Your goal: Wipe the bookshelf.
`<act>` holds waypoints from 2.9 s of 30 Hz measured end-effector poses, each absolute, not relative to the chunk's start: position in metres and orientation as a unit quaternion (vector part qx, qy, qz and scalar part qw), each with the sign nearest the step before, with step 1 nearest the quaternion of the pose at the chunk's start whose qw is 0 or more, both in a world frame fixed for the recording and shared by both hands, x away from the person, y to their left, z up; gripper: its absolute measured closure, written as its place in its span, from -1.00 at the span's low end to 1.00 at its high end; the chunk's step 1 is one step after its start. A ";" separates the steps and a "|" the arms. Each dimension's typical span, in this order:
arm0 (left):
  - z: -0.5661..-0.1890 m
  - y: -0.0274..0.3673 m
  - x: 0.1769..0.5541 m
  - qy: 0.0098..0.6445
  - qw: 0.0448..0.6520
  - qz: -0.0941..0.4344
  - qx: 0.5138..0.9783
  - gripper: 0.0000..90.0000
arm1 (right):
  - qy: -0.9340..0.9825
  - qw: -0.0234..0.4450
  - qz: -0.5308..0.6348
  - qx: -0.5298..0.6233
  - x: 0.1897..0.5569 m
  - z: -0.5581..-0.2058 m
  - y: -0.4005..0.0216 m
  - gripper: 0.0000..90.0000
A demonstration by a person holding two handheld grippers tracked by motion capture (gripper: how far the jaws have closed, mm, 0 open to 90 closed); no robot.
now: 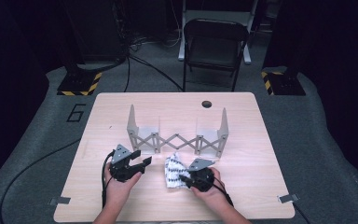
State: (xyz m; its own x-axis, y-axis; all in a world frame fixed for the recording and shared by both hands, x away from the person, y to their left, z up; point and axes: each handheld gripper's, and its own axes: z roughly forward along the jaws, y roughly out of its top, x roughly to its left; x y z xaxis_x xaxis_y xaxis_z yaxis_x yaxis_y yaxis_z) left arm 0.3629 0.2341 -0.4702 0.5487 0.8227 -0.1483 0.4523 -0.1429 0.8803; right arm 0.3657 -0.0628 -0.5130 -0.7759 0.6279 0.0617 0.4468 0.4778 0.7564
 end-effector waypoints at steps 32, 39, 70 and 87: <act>-0.469 0.233 0.362 0.432 0.486 0.196 0.734 -0.06 | 0.746 0.173 0.482 0.426 0.381 -0.456 -0.149 0.54; -0.469 0.234 0.362 0.431 0.486 0.202 0.732 -0.06 | 0.726 0.180 0.493 0.444 0.382 -0.451 -0.158 0.54; -0.468 0.235 0.361 0.430 0.487 0.204 0.733 -0.06 | 0.712 0.215 0.468 0.476 0.380 -0.449 -0.177 0.54; -0.469 0.234 0.362 0.430 0.486 0.202 0.733 -0.06 | 0.701 0.227 0.473 0.484 0.380 -0.445 -0.188 0.54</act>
State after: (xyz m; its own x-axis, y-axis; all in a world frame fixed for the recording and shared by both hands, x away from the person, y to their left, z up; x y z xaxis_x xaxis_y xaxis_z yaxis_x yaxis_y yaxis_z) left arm 0.3617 0.2337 -0.4693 0.5476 0.8279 -0.1217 0.4344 -0.1570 0.8869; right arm 0.3799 -0.1884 -0.4450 -0.4291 0.8925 0.1387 0.4626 0.0853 0.8824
